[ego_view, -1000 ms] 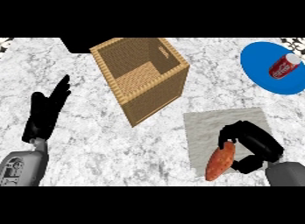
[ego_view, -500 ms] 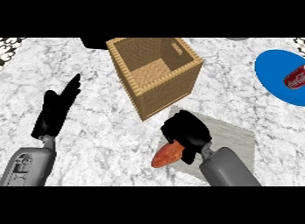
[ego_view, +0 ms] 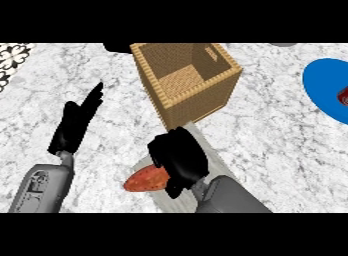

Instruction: Pick the sweet potato from the placemat and place it in the basket

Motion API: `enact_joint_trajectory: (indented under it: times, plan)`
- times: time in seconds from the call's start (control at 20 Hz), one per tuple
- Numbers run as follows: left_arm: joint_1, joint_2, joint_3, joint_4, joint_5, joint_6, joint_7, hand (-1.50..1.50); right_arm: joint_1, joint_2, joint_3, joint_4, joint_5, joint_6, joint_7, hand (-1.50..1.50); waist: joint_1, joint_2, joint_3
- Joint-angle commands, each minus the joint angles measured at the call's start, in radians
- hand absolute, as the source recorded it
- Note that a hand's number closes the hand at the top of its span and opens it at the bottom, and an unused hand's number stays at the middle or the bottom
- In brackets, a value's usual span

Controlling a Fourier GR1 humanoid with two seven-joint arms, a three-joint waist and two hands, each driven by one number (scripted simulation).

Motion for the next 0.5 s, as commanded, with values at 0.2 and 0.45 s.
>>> enact_joint_trajectory:
  times: [0.2, 0.45]
  plan:
    - [-0.014, -0.011, -0.005, 0.03, -0.007, 0.004, -0.007, 0.0, -0.186, 0.006, 0.08, -0.208, -0.249, -0.257, 0.346, 1.5, 0.001, -0.009, -0.002]
    - [-0.039, 0.0, 0.005, 0.046, -0.01, 0.004, 0.006, 0.0, -0.465, 0.007, 0.065, -0.226, -0.322, -0.317, 0.588, 1.5, -0.011, -0.013, -0.005]
